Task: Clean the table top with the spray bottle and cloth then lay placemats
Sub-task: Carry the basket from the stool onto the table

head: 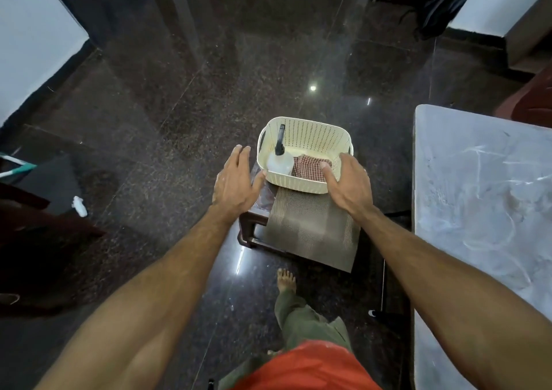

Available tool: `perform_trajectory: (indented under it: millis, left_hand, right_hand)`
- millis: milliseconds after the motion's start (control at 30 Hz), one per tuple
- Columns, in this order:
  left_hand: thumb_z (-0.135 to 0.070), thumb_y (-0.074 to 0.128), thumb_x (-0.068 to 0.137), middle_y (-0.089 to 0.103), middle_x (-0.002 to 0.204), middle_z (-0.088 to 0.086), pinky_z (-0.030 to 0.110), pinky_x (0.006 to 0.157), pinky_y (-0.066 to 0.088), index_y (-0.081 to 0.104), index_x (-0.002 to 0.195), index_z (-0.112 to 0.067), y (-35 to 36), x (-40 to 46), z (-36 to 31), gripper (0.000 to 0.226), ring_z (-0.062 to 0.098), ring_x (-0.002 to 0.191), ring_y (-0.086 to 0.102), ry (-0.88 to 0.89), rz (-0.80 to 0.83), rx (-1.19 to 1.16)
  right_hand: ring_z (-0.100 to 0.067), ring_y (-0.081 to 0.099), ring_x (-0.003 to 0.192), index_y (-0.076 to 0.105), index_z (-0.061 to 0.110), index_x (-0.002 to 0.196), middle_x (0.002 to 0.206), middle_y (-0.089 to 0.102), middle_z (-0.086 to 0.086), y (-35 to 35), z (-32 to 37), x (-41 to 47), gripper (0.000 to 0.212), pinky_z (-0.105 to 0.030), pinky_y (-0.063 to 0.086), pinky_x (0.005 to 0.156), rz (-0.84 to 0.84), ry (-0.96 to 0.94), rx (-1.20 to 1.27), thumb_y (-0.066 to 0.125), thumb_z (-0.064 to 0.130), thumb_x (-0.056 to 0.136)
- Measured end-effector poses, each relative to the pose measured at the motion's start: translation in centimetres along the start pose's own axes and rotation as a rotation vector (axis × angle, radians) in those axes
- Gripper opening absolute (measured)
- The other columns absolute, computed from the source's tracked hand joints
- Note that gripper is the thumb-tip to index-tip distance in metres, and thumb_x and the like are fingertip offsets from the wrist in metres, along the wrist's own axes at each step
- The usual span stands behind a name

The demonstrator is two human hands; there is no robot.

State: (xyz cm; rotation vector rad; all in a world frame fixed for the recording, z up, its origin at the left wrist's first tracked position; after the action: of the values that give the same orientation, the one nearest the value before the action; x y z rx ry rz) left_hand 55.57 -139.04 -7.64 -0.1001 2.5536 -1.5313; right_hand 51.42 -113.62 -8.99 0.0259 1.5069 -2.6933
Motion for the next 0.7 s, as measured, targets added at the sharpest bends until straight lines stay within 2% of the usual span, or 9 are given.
perform_trajectory:
  millis: [100, 267, 400, 533, 633, 700]
  left_hand:
    - [-0.045, 0.048, 0.100, 0.017, 0.164, 0.010, 0.050, 0.113, 0.032, 0.022, 0.155, -0.010, 1.5, 5.1, 0.5, 0.070, 0.028, 0.148, 0.027, -0.032, 0.024, -0.012]
    - [-0.038, 0.049, 0.101, 0.026, 0.160, 0.014, 0.050, 0.113, 0.032, 0.022, 0.154, -0.006, 5.2, 11.7, 2.0, 0.067, 0.031, 0.145, 0.032, -0.102, 0.083, -0.092]
    - [-0.035, 0.049, 0.101, 0.032, 0.155, 0.019, 0.049, 0.112, 0.032, 0.023, 0.153, -0.005, 8.5, 14.9, 3.6, 0.065, 0.034, 0.142, 0.035, -0.165, 0.145, -0.083]
    - [-0.028, 0.051, 0.100, 0.044, 0.145, 0.023, 0.047, 0.108, 0.036, 0.033, 0.147, -0.002, 10.7, 16.7, 4.5, 0.056, 0.037, 0.133, 0.043, -0.213, 0.157, -0.098]
    - [-0.027, 0.051, 0.100, 0.054, 0.131, 0.021, 0.048, 0.100, 0.042, 0.042, 0.137, -0.002, 12.0, 17.9, 4.8, 0.045, 0.038, 0.122, 0.052, -0.270, 0.162, -0.122]
    - [-0.025, 0.050, 0.101, 0.058, 0.127, 0.020, 0.047, 0.096, 0.044, 0.045, 0.132, -0.002, 12.4, 18.4, 5.1, 0.039, 0.038, 0.118, 0.055, -0.319, 0.147, -0.150]
  right_hand:
    - [-0.028, 0.051, 0.124, 0.047, 0.003, 0.135, 0.134, 0.054, -0.012, 0.9, -1.3, 4.2, 0.056, -0.044, 0.039, 0.106, 0.004, 0.090, 0.050, 0.044, 0.047, 0.101]
    - [-0.029, 0.047, 0.127, 0.045, 0.003, 0.138, 0.140, 0.044, -0.015, 4.6, -5.9, 9.3, 0.061, -0.044, 0.043, 0.106, 0.033, 0.282, 0.116, 0.045, 0.049, 0.099]
    - [-0.027, 0.050, 0.122, 0.040, 0.002, 0.142, 0.140, 0.039, -0.017, 6.7, -8.9, 10.8, 0.060, -0.029, 0.041, 0.092, 0.025, 0.379, 0.131, 0.049, 0.044, 0.100]
    - [-0.028, 0.050, 0.121, 0.031, 0.005, 0.149, 0.139, 0.041, -0.018, 7.8, -10.4, 11.4, 0.061, -0.026, 0.036, 0.088, 0.022, 0.455, 0.157, 0.050, 0.036, 0.101]
    - [-0.031, 0.045, 0.132, 0.025, 0.002, 0.153, 0.146, 0.041, -0.018, 8.1, -11.7, 12.2, 0.062, -0.033, 0.038, 0.103, -0.001, 0.557, 0.210, 0.048, 0.032, 0.103]
    - [-0.030, 0.045, 0.133, 0.028, 0.001, 0.151, 0.147, 0.043, -0.017, 8.3, -12.3, 12.5, 0.059, -0.035, 0.037, 0.106, -0.016, 0.609, 0.242, 0.047, 0.030, 0.103]
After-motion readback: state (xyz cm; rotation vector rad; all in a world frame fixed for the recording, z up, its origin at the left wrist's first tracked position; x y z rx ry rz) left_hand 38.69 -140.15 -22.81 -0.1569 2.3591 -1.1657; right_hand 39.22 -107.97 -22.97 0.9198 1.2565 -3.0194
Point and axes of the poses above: each hand's wrist, its own x-axis towards the middle knuckle, its own y-axis out of the palm, z = x × y, the point moved 10 cm from there along x, towards the middle knuckle
